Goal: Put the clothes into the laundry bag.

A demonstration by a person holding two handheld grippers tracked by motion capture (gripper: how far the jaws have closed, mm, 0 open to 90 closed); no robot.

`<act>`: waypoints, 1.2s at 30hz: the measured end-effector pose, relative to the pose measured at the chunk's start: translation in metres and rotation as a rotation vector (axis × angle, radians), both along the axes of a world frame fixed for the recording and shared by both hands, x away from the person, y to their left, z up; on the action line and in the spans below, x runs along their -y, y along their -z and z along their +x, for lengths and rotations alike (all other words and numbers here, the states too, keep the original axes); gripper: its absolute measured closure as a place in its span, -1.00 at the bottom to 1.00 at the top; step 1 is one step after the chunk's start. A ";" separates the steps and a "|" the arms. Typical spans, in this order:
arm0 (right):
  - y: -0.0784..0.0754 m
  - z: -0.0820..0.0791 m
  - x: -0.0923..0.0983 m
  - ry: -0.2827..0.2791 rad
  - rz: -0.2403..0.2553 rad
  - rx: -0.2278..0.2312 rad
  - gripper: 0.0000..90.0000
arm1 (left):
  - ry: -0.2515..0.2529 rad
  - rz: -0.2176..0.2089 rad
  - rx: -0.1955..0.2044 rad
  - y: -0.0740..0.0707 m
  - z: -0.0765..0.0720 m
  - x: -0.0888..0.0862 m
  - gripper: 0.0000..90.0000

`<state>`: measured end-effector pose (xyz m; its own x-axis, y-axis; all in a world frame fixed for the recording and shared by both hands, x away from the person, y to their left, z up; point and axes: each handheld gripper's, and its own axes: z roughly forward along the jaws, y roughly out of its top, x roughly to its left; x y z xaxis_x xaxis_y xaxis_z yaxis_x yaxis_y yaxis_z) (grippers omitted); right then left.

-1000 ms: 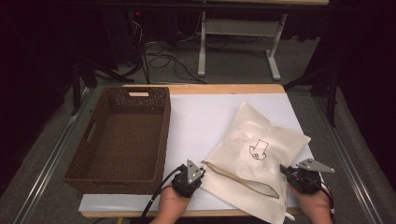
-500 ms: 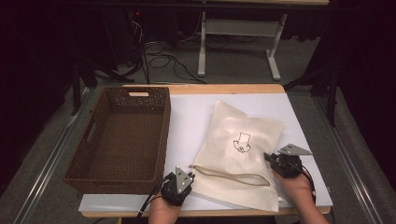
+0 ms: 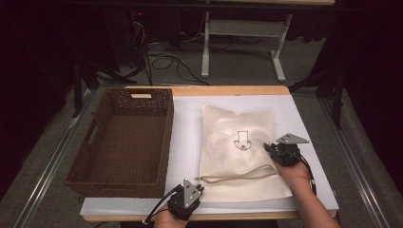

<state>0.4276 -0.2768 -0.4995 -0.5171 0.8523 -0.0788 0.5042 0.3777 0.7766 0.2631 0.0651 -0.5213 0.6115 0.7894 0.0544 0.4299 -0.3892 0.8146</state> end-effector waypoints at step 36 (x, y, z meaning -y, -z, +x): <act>-0.018 -0.061 0.036 -0.010 0.108 0.081 -0.70 | -0.028 -0.103 0.035 -0.033 0.000 -0.013 -0.39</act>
<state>0.3662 -0.3127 -0.4811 -0.5210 0.8531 -0.0289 0.4352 0.2946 0.8507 0.2633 0.0786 -0.4882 0.5887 0.8083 -0.0068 0.4098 -0.2912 0.8644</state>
